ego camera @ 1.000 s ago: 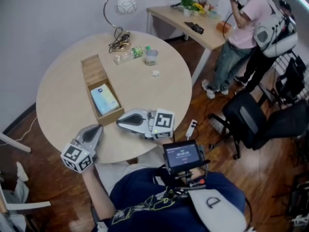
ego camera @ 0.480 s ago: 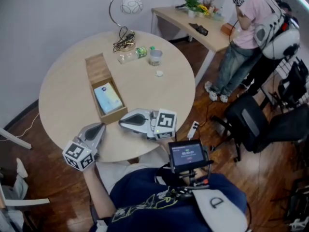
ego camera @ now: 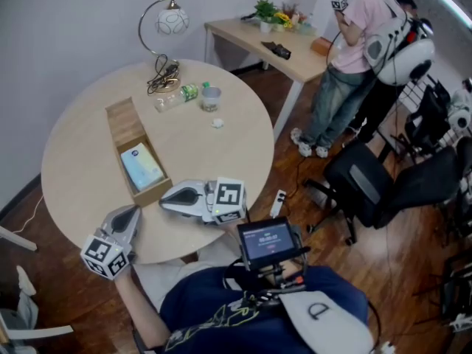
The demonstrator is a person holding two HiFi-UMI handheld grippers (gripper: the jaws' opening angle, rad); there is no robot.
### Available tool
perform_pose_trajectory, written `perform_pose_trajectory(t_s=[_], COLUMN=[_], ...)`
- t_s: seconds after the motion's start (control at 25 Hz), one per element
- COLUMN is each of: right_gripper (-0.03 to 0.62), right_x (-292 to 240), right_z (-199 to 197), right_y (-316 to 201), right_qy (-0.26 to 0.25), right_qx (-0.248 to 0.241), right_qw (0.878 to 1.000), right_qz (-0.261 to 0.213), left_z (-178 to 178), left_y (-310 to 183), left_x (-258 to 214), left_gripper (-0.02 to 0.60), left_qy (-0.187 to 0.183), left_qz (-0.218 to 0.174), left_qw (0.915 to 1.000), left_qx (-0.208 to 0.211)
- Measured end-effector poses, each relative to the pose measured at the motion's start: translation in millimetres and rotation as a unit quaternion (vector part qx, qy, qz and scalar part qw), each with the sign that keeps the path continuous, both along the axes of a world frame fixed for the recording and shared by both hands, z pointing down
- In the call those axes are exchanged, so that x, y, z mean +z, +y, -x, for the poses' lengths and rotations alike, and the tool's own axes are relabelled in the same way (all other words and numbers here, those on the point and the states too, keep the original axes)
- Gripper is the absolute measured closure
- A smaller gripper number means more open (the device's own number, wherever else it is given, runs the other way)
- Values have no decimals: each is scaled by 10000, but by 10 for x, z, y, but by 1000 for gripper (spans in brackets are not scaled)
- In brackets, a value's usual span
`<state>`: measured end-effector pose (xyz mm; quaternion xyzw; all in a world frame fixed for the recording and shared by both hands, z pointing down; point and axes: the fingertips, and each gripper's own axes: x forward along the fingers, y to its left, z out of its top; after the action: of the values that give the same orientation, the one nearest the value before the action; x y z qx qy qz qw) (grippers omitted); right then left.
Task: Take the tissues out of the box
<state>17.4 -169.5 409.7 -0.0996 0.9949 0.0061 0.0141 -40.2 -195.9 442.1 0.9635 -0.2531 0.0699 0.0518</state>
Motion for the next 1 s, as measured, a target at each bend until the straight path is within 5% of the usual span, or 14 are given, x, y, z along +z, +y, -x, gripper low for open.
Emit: perform_pose_trajectory(t_s=[1.0], right_gripper=[593], right_x=[-77], right_z=[-103], right_y=[84], right_qy=[-195], right_qx=[-19], right_qw=[9998], right_qz=[-36], left_z=[-106], left_y=[45], left_x=[-13], left_gripper=[581], left_qy=[84], left_qz=[-51], left_qw=[9999], left_qx=[-24])
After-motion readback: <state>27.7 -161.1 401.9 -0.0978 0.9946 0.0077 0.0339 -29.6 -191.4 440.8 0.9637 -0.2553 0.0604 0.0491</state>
